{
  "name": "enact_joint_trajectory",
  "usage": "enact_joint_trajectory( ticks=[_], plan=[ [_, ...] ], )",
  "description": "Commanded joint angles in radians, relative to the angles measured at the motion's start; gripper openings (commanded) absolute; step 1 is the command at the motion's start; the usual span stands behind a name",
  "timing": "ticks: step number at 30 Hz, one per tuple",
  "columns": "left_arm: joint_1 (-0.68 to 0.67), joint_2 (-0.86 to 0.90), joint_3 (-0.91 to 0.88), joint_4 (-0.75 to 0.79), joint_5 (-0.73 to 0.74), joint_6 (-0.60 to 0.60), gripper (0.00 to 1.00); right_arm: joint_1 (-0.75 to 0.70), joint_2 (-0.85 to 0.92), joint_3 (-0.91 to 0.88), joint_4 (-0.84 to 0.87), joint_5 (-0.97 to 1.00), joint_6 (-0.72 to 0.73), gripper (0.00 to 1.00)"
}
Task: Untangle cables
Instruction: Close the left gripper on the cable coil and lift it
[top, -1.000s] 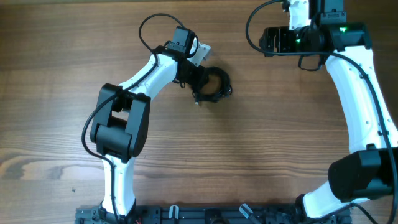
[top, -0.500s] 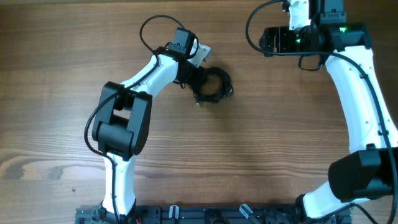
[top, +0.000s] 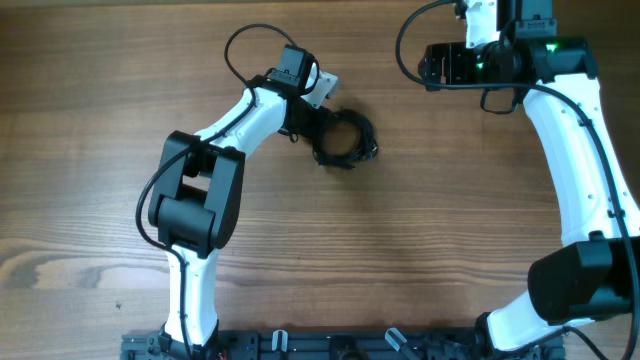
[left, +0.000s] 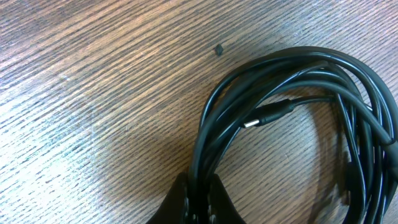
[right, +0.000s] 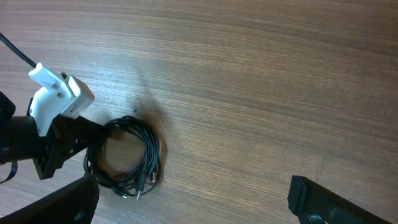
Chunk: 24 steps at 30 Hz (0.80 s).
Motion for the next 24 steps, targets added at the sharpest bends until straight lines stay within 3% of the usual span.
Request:
enact_joint_trajectory(
  ticks=[1,11,15,20,24],
  plan=[
    [-0.007,-0.061,-0.006,-0.006,-0.016,-0.003,0.04,0.001,0.023,-0.007,-0.019,0.016,0.034,1.0],
    [-0.007,-0.214,-0.006,-0.023,-0.029,-0.003,0.04,0.002,0.023,-0.007,-0.051,-0.035,0.047,1.0],
    [-0.007,-0.246,-0.006,-0.033,-0.028,-0.003,0.04,0.002,0.023,-0.007,-0.049,-0.128,-0.02,1.0],
    [0.014,-0.277,-0.006,-0.053,0.075,-0.002,0.04,0.002,0.023,-0.007,-0.051,-0.256,-0.134,1.0],
    [0.051,-0.324,-0.005,-0.05,0.187,-0.002,0.04,0.002,0.023,-0.011,-0.045,-0.266,-0.135,1.0]
  ],
)
